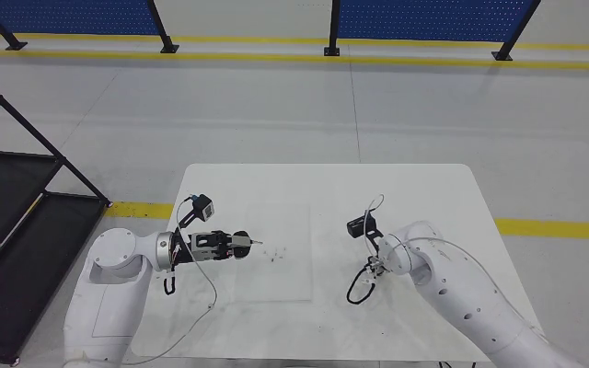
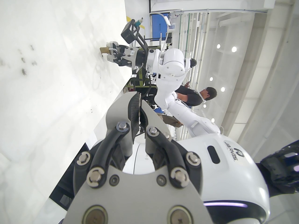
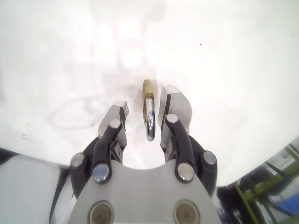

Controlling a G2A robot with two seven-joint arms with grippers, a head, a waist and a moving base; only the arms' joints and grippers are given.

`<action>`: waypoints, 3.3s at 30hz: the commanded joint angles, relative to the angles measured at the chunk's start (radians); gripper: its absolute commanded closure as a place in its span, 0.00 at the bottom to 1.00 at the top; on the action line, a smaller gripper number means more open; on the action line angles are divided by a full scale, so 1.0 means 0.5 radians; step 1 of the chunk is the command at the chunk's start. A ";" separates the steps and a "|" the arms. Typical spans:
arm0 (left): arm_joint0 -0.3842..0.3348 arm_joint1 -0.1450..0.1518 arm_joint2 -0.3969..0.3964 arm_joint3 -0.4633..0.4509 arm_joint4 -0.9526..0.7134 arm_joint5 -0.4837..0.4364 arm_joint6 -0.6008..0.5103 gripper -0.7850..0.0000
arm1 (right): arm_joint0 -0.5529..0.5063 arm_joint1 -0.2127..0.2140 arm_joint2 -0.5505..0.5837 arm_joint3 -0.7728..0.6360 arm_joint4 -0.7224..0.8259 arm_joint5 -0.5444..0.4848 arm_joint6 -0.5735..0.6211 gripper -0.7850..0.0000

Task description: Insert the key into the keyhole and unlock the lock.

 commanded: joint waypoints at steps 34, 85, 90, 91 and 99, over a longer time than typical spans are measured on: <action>0.000 0.000 0.000 0.000 0.000 0.000 0.000 1.00 | -0.848 0.027 1.119 -0.169 1.973 -0.358 -1.118 1.00; 0.001 -0.024 0.263 0.092 -0.295 -0.162 0.164 1.00 | -1.222 0.032 1.137 -0.522 2.626 -0.480 -1.151 1.00; -0.072 -0.033 0.440 0.136 -0.293 -0.184 0.208 1.00 | -1.222 0.032 1.137 -0.522 2.626 -0.480 -1.151 1.00; -0.087 -0.035 0.470 0.139 -0.294 -0.193 0.217 1.00 | -1.222 0.032 1.137 -0.522 2.626 -0.480 -1.151 1.00; -0.195 -0.042 0.641 0.179 -0.287 -0.223 0.296 1.00 | -1.222 0.032 1.137 -0.522 2.626 -0.480 -1.151 1.00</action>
